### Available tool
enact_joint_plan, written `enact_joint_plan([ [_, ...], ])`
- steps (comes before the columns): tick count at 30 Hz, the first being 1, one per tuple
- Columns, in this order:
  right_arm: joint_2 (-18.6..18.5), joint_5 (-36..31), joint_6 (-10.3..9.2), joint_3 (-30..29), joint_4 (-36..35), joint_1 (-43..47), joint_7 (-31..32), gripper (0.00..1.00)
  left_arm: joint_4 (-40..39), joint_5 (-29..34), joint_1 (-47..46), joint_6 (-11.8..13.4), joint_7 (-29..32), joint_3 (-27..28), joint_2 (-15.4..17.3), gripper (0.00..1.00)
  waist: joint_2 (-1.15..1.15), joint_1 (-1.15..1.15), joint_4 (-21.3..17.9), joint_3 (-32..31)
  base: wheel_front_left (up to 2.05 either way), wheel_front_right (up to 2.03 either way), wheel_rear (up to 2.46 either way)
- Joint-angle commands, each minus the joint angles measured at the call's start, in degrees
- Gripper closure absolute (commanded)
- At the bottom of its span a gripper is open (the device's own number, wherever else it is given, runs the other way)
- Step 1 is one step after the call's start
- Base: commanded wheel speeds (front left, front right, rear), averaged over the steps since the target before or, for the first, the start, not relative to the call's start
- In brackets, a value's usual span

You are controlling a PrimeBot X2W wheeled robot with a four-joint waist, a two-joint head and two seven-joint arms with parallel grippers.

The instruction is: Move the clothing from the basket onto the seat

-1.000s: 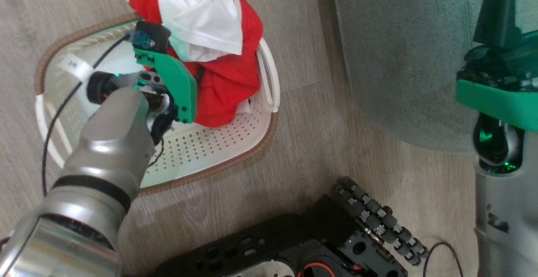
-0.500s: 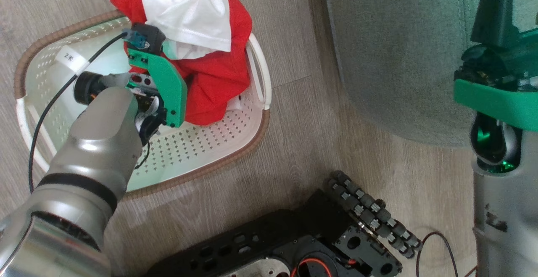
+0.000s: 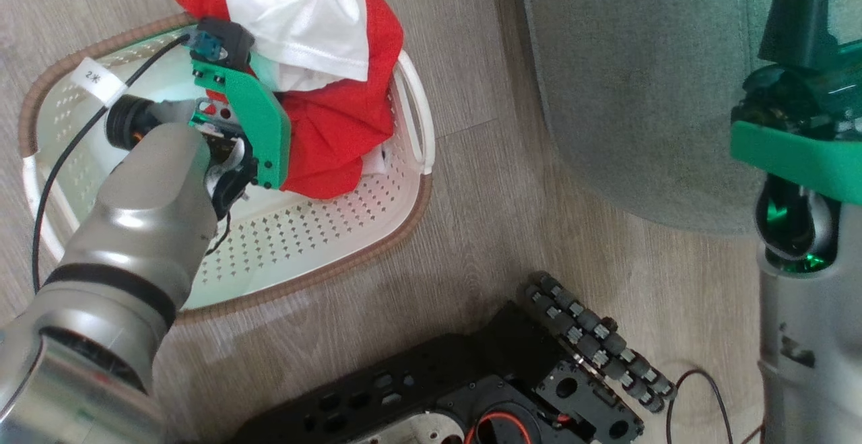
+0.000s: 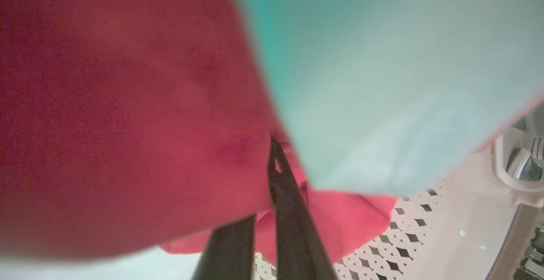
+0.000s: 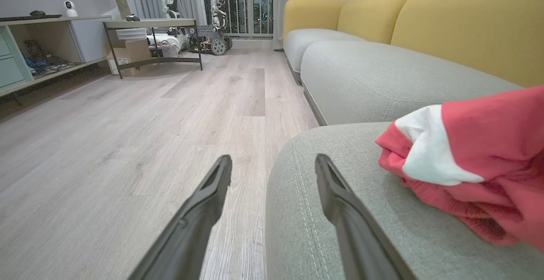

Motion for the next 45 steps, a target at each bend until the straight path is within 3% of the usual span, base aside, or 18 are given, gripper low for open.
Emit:
enact_joint_plan([
  [1, 0.6, 0.6, -0.02, 0.5, -1.7, 1.3, -0.3, 0.00, -1.1, -0.5, 0.2, -0.4, -0.7, 0.4, 0.9, 1.00, 0.00, 0.00, 0.1, -0.3, 0.00, 0.00, 0.00],
  [14, 0.6, 0.1, -0.02, -0.6, -0.3, 1.8, -0.3, 0.00, -6.1, -4.6, 3.9, -0.4, -7.1, -5.6, 1.1, 1.00, 0.00, 0.00, 2.7, -7.5, 0.00, 0.00, 0.00],
  [28, -2.1, -2.7, -0.02, -0.6, 3.0, 6.8, -0.3, 0.00, -12.6, -9.4, 10.4, -0.4, -18.8, -12.3, 0.4, 1.00, 0.00, 0.00, 8.8, -24.5, 0.00, 0.00, 0.00],
  [40, -5.0, -2.0, -0.02, -0.4, 6.2, 14.7, -0.3, 0.00, -18.7, -10.1, 15.0, -0.2, -24.3, -10.2, 0.6, 1.00, 0.00, 0.00, 13.1, -37.6, 0.00, 0.00, 0.00],
  [45, -5.8, -1.3, -0.02, 0.2, 7.1, 17.4, -0.3, 0.00, -25.9, -7.3, 16.6, 1.9, -24.4, -6.8, 2.1, 1.00, 0.00, 0.00, 14.4, -42.0, 0.00, 0.00, 0.00],
])
